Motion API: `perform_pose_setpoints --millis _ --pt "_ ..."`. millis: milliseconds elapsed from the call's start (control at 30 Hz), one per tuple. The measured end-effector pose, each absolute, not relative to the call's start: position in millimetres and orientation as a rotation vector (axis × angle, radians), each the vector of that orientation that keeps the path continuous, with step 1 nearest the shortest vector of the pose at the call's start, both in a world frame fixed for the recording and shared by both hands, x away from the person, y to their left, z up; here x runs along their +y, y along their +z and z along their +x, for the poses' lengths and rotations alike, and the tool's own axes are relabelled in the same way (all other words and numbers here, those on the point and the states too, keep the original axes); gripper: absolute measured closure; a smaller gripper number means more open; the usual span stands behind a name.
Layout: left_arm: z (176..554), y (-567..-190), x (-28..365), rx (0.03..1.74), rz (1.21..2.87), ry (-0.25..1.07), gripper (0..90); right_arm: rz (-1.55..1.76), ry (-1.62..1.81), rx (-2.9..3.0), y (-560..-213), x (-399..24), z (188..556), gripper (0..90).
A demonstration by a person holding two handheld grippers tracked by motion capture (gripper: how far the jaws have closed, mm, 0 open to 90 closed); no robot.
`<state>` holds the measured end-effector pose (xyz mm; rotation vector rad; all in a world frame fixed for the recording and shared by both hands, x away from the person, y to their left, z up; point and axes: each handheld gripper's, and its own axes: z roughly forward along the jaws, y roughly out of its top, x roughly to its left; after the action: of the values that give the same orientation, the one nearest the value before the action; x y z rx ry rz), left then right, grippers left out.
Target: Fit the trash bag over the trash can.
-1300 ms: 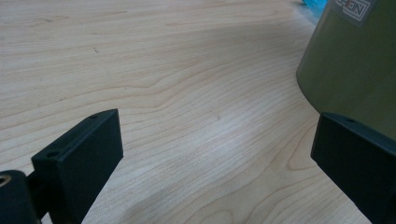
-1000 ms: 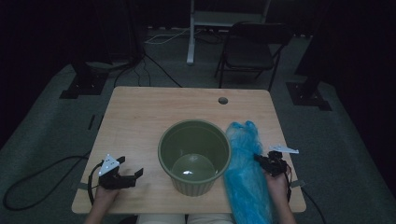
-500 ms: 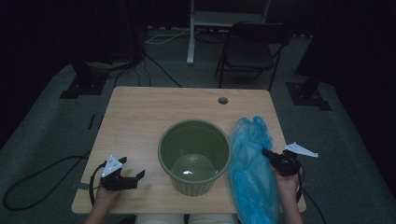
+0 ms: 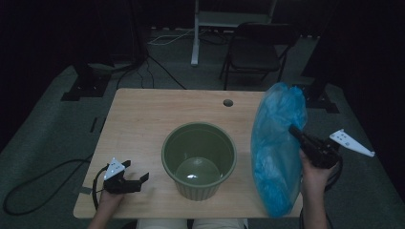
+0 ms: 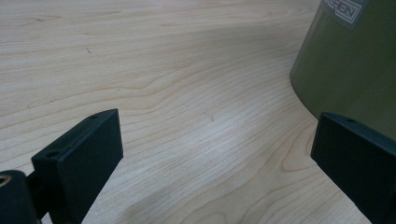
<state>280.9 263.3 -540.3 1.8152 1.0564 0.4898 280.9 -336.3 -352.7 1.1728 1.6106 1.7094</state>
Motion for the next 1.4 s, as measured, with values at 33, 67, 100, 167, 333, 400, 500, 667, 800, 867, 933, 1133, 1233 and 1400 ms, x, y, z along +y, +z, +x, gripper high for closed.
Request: perform_pose_setpoints --millis 33,67,100,167,333,400,500,667,800,867,933,1133,1233,1400 --pt "281 -540 263 1.056 1.815 0.49 2.8 1.155 1.714 1.603 -346 -335 281 89.9" --pt "281 -540 264 1.058 1.813 0.478 2.8 1.13 1.718 1.598 -338 -333 282 89.8" --pt "281 -540 264 1.058 1.813 0.479 2.8 1.107 1.723 1.592 -330 -330 283 89.8" --pt "282 -540 265 1.06 1.81 0.476 2.8 1.074 1.739 1.578 -316 -325 286 89.9" --pt "282 -540 265 1.064 1.808 0.473 2.8 0.985 1.801 1.536 -278 -313 295 89.8" --pt "282 -540 265 1.062 1.811 0.475 2.8 0.942 1.83 1.511 -259 -307 296 89.9" --pt "282 -540 264 1.061 1.814 0.474 2.8 0.869 1.874 1.47 -230 -297 297 89.8" --pt "282 -540 264 1.061 1.816 0.475 2.8 0.759 1.966 1.431 -188 -278 299 89.8" --pt "282 -540 264 1.059 1.818 0.475 2.8 0.716 1.995 1.424 -171 -265 301 89.8" --pt "282 -540 264 1.058 1.819 0.475 2.8 0.68 2.029 1.425 -159 -249 302 89.8" --pt "282 -540 264 1.057 1.819 0.474 2.8 0.659 2.041 1.425 -155 -238 303 89.8" --pt "282 -540 264 1.055 1.823 0.47 2.8 0.634 2.095 1.432 -163 -214 308 89.8" --pt "283 -540 265 1.06 1.832 0.463 2.8 0.645 2.117 1.47 -183 -196 317 89.8" --pt "283 -540 265 1.066 1.834 0.459 2.8 0.665 2.148 1.523 -209 -177 328 89.8"
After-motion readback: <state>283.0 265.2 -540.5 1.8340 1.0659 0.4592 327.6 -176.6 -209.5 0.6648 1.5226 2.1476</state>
